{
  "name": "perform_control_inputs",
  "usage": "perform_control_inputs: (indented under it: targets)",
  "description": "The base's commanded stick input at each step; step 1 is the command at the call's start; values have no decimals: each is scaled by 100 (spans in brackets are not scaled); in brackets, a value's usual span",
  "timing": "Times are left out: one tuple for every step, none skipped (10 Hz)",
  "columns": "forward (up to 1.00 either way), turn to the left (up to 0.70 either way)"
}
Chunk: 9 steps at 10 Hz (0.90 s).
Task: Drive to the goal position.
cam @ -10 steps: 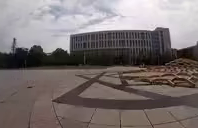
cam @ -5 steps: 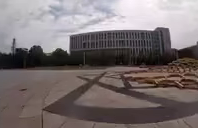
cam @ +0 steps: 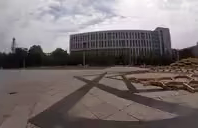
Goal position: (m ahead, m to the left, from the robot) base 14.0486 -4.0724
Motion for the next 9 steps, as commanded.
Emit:
perform_control_inputs:
  targets:
    - [70,0]
    - [70,0]
    - [70,0]
    - [70,0]
    - [70,0]
    - [70,0]
    - [70,0]
    - [70,0]
    - [70,0]
